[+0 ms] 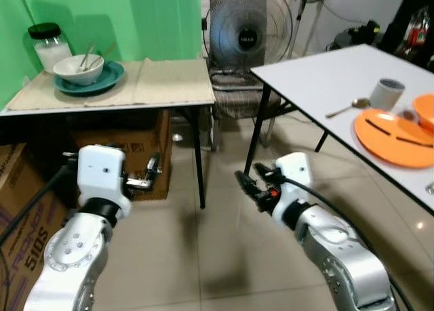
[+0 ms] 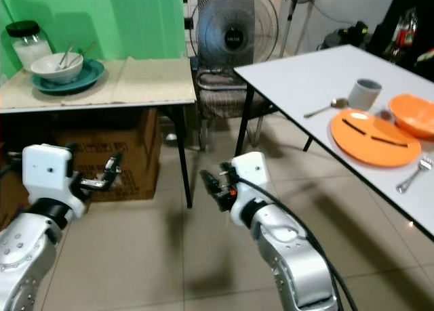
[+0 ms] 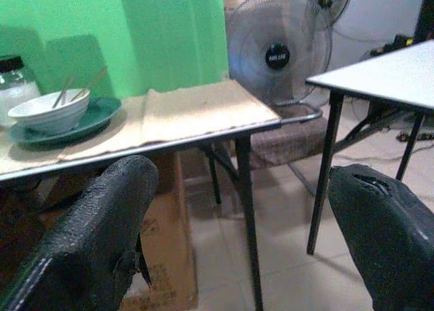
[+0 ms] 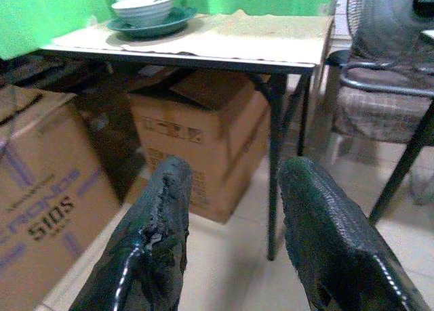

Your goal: Setting the table

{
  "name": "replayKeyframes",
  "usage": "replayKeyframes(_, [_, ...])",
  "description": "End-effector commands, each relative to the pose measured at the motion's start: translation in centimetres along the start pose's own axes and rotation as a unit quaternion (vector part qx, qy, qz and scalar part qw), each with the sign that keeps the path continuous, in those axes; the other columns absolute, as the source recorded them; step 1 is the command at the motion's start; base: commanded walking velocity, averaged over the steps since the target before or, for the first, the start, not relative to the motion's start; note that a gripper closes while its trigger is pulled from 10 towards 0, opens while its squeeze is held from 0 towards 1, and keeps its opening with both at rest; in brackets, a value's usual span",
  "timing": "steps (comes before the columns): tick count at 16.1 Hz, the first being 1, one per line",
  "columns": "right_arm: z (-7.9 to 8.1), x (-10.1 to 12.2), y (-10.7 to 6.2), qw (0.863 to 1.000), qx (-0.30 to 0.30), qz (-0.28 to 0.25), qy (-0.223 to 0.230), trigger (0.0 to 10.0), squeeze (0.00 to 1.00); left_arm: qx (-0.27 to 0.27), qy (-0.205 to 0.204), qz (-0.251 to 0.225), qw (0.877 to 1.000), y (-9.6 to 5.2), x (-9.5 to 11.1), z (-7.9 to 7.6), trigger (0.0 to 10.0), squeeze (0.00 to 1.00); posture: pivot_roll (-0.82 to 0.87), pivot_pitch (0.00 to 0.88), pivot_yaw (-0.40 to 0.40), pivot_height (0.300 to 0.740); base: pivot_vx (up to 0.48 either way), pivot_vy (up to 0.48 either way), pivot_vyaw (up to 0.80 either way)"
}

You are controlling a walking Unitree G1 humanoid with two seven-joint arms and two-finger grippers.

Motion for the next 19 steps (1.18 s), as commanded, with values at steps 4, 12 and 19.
replayKeyframes(4, [-0.8,0.2,-0.1,1.000,-0.009,-0.002,-0.008,10.0,0.00,-0.012,-0.005,-0.004,1.000,0.2,0.2,-0.8,10.0,0.00,-0.04,0.000,0.008,0.740,0.329,0.000,0.44])
replayKeyframes(12, [-1.1,1.1,0.2,1.000,-0.017,-0.021,-0.008,10.0,0.00,-0.010,-0.011,-0.002,1.000,0.4,0.2,-1.0,10.0,0.00,-0.05,0.000,0.004,0.740,0.327,0.000,0.16])
replayKeyframes(19, [-1.0,1.8,0.6,0.999,-0.005,-0.027,-0.030,10.0,0.00,-0.014,-0.011,-0.005,1.000,0.8,0.4,-1.0,10.0,0.00,-0.06,0.000,0.002,0.740,0.327,0.000,0.06])
Point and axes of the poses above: a point about 5 cm out from each wrist's last joint towards the gripper, its own y axis pointing out of the wrist towards the gripper, its own x axis along the axis of the wrist's last joint, z = x × y, the point moved 2 cm from there along y, pointing out of the wrist towards the gripper, and after that the axes turned 1 degree about y, right-handed, at the moved point
